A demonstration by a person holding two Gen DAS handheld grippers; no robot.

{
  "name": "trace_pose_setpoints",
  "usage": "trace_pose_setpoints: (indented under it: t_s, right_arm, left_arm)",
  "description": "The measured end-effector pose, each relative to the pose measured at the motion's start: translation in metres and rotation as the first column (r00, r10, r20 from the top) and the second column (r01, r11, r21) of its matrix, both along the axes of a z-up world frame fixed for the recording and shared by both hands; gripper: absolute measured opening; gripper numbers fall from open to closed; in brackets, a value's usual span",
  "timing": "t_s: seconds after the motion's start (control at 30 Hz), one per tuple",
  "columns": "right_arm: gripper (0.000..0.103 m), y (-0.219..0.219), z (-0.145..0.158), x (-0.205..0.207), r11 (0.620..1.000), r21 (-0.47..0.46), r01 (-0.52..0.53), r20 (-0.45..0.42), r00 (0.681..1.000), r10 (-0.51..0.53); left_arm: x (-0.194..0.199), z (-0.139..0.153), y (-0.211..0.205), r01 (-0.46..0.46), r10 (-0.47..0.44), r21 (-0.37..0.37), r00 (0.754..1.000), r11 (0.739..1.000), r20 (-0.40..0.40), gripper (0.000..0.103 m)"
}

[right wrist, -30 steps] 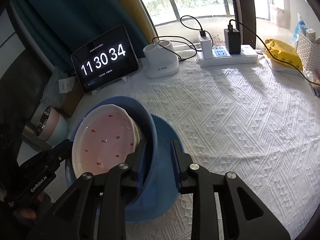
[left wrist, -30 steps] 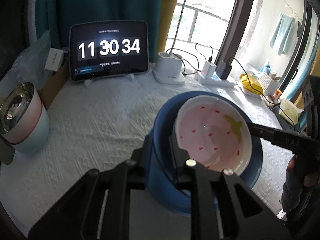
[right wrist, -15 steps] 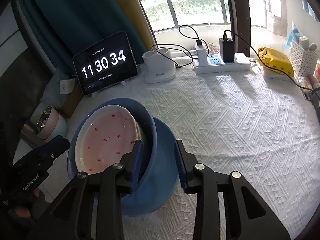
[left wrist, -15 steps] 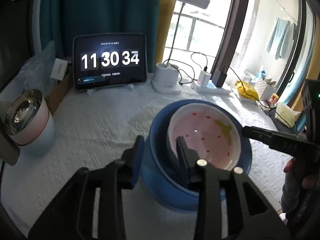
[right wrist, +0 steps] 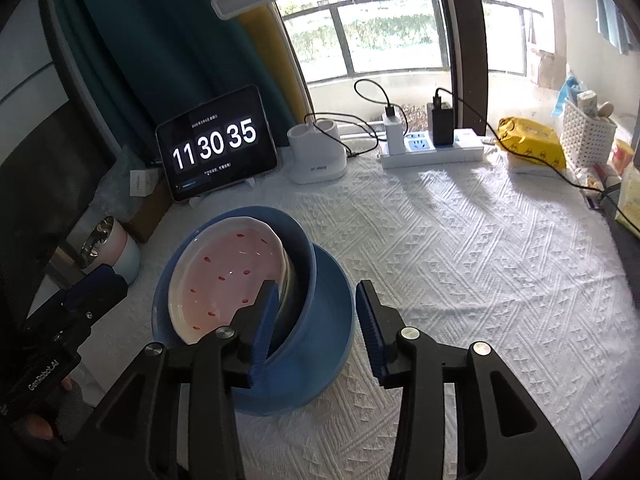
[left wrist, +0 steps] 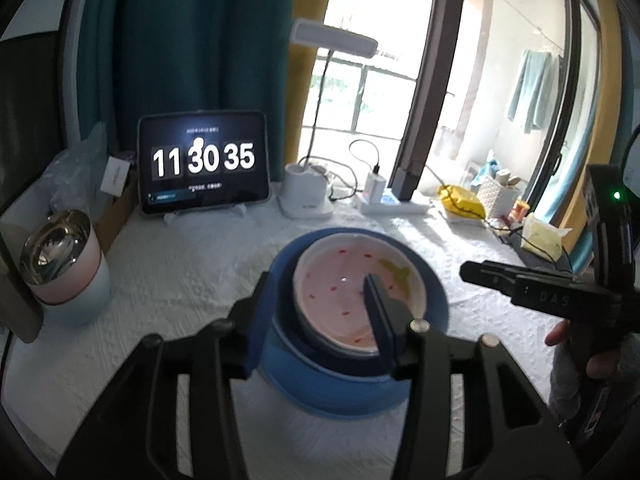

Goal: Organize plates and bowls

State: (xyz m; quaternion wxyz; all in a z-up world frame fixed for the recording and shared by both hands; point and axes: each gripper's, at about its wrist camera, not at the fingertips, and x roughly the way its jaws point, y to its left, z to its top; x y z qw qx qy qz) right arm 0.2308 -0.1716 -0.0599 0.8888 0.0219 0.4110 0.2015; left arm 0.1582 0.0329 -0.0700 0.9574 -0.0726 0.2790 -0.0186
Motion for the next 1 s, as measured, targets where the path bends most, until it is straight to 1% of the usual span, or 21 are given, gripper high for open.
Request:
trace_pose_setpoints:
  t_s: [0.13,0.27,0.43,0.53,0.6,0.67,0.77,0.83,1.0]
  right_arm:
    - [0.045,-0.004,0.008,-0.011,1.000,-0.009,0.008,0.034,0.999,-0.008]
    - [0.046,-0.007,0.019,-0.026,0.999,-0.034,0.017,0.089,0.996,-0.014]
    - [0.049,-0.011,0.031,-0.043,0.997,-0.064,0.034,0.155,0.988,-0.024]
    - [0.051,-0.013,0.037,-0.053,0.996,-0.074,0.044,0.188,0.982,-0.030]
    - [0.051,-0.015,0.041,-0.059,0.995,-0.084,0.051,0.208,0.978,-0.032]
    - [0.051,-0.017,0.045,-0.066,0.994,-0.095,0.061,0.233,0.972,-0.038]
    - [0.051,-0.021,0.052,-0.077,0.991,-0.107,0.083,0.274,0.960,-0.051]
    - [0.052,-0.023,0.056,-0.084,0.989,-0.109,0.095,0.298,0.953,-0.059]
    - [0.052,-0.030,0.065,-0.101,0.986,-0.111,0.125,0.345,0.935,-0.079]
  left_arm:
    - [-0.015,0.008,-0.009,0.008,-0.009,0.025,0.999,1.000,0.049,0.047]
    - [-0.028,0.016,-0.017,0.016,-0.022,0.055,0.995,0.998,0.101,0.047]
    - [-0.045,0.029,-0.024,0.011,-0.026,0.085,0.984,0.996,0.175,0.048]
    - [-0.053,0.036,-0.026,0.013,-0.030,0.086,0.978,0.996,0.206,0.051]
    - [-0.057,0.039,-0.027,0.010,-0.029,0.087,0.974,0.996,0.223,0.058]
    - [-0.061,0.044,-0.029,0.007,-0.028,0.087,0.970,0.996,0.240,0.078]
    - [-0.069,0.050,-0.032,0.014,-0.036,0.088,0.964,0.996,0.264,0.087]
    - [-0.073,0.053,-0.034,0.019,-0.045,0.095,0.960,0.995,0.275,0.089]
    - [-0.085,0.060,-0.039,0.031,-0.064,0.115,0.951,0.993,0.301,0.089]
